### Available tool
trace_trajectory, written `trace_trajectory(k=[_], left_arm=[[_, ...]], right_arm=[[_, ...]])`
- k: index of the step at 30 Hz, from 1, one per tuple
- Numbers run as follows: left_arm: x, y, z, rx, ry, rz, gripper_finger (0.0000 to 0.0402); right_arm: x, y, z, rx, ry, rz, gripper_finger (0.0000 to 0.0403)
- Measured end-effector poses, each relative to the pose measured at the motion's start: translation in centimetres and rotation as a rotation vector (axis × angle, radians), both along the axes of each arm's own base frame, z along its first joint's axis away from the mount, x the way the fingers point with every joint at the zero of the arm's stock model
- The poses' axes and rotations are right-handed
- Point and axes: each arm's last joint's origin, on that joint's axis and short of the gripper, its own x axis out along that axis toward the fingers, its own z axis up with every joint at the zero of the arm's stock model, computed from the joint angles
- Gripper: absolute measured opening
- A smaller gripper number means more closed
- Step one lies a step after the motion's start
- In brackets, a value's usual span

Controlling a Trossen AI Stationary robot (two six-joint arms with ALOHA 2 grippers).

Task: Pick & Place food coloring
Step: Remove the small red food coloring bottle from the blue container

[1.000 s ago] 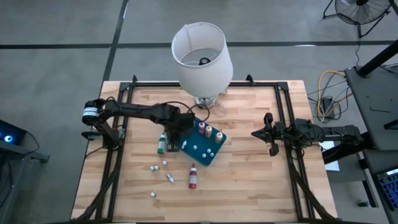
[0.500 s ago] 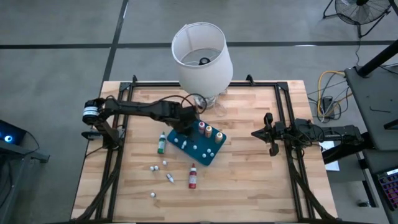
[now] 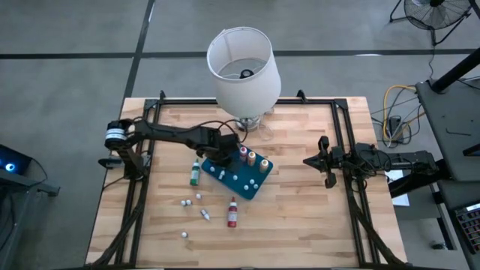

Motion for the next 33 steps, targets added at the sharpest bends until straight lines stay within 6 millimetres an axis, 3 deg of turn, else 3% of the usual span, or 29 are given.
trace_trajectory(k=[8, 18, 24, 33], left_arm=[[0.4, 0.1, -0.8, 0.019, 0.012, -0.052, 0.0116], [0.4, 0.5, -0.8, 0.035, 0.013, -0.046, 0.0198], [0.3, 0.9, -0.9, 0.016, 0.011, -0.048, 0.0201], [0.7, 0.8, -2.9, -0.076, 0.072, -0.067, 0.0202]], right_arm=[[0.0, 0.0, 0.0, 0.000, 0.000, 0.000, 0.0008], [0.0, 0.0, 0.0, 0.000, 0.000, 0.000, 0.0008], [0.0, 0.0, 0.0, 0.000, 0.000, 0.000, 0.0008], [0.0, 0.0, 0.0, 0.000, 0.000, 0.000, 0.0008]])
